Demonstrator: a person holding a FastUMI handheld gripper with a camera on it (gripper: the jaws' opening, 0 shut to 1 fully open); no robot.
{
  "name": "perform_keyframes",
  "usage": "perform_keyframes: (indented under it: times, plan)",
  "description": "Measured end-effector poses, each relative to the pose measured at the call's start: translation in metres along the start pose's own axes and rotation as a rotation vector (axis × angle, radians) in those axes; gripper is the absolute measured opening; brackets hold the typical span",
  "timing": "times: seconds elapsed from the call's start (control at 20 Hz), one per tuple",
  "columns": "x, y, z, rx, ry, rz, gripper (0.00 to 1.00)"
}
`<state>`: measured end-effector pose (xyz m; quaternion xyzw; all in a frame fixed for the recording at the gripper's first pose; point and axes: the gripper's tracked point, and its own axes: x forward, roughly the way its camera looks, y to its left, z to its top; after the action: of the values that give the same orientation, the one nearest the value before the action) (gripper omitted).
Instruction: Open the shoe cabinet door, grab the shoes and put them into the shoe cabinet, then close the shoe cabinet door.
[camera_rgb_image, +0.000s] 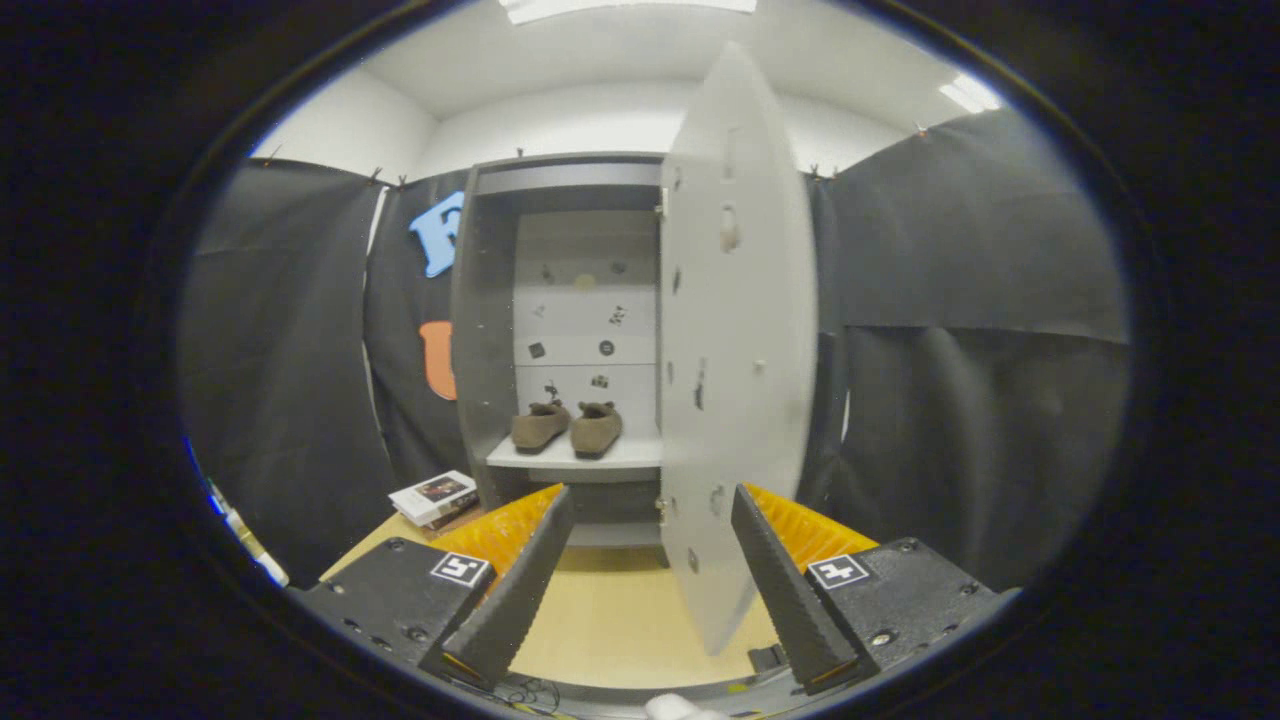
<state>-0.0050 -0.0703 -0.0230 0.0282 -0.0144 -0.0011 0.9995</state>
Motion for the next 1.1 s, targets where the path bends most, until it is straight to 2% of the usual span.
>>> perform_keyframes:
  times: [0.15,0.25,0.4,0.6,0.75,0.95,1.1]
  plan:
    - [-0.009,-0.058,-0.005,-0.026,-0.004,-0.053,1.00]
    - [-0.004,-0.089,-0.002,-0.015,0.002,-0.053,1.00]
    - [0.032,-0.125,0.006,0.005,0.006,-0.016,1.00]
    - [0.074,-0.142,0.017,0.011,0.001,0.089,0.99]
    - [0.103,-0.132,0.024,0.030,-0.002,0.204,0.99]
    - [0.115,-0.130,0.036,0.029,-0.022,0.276,0.98]
    - [0.117,-0.121,0.030,0.034,0.025,0.360,0.97]
